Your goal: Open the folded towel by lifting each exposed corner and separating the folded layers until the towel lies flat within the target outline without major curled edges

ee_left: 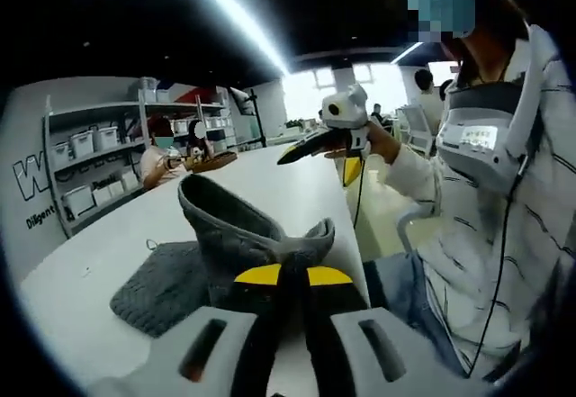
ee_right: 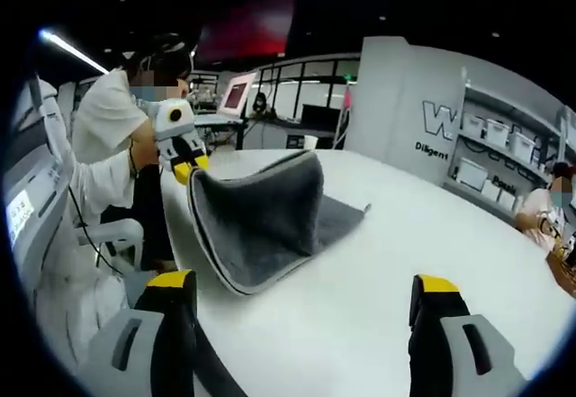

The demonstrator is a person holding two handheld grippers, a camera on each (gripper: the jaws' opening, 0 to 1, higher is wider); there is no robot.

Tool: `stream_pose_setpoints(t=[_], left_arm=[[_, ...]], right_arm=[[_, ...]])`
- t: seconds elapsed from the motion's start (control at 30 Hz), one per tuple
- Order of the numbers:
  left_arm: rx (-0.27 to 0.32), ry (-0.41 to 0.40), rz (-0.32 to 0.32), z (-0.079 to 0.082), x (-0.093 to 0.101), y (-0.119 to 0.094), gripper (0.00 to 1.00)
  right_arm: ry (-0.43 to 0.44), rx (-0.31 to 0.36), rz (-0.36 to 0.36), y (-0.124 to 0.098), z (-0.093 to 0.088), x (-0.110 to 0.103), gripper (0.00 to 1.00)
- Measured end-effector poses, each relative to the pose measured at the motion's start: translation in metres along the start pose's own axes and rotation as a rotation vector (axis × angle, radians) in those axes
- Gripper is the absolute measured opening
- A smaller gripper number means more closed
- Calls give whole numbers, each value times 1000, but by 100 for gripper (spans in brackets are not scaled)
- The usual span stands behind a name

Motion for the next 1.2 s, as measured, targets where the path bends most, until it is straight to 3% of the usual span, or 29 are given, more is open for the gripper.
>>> stream_pose_setpoints(t=[0.33,0.63,1.2], left_arm=[[-31,-24,-39,-13,6,4,6],[-151,-12,-92,-33,20,7,6],[-227,-51,-78,-53,16,-6,6]], right_arm=[[-6,-15,17,1,-2,-3,99],[-19,-29,25,1,-3,-4,99],[-45,-46,34,0,-4,-7,99]])
Point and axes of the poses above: the point that each gripper's makers call its tool centre point, and the gripper's own axes: y roughly forward along the fingers, x roughly to its right, z roughly out of its top, the point moved 5 cm from there along -y, roughly backward along the fingers, and after that the axes turned 4 degrees about -x, right-handed, at the moved point
